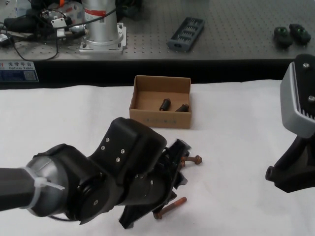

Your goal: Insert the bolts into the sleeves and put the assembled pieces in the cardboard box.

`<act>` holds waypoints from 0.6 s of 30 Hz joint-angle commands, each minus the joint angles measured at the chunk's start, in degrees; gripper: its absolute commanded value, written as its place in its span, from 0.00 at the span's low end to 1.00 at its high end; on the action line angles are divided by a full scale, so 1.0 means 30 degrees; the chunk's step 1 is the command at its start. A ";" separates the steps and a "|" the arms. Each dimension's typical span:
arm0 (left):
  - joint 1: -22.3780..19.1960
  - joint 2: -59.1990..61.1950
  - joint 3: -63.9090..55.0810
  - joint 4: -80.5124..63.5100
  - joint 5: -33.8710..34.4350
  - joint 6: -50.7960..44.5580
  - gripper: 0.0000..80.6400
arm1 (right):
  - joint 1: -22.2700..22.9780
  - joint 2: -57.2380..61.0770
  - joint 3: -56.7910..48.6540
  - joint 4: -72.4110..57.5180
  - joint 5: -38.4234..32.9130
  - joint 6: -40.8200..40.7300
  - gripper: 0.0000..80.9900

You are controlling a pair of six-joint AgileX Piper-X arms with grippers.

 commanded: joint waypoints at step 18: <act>0.0288 0.0083 -0.0188 0.3884 0.0222 3.5692 0.29 | 0.0008 -0.0188 -0.0098 0.0028 -0.0261 0.0032 0.03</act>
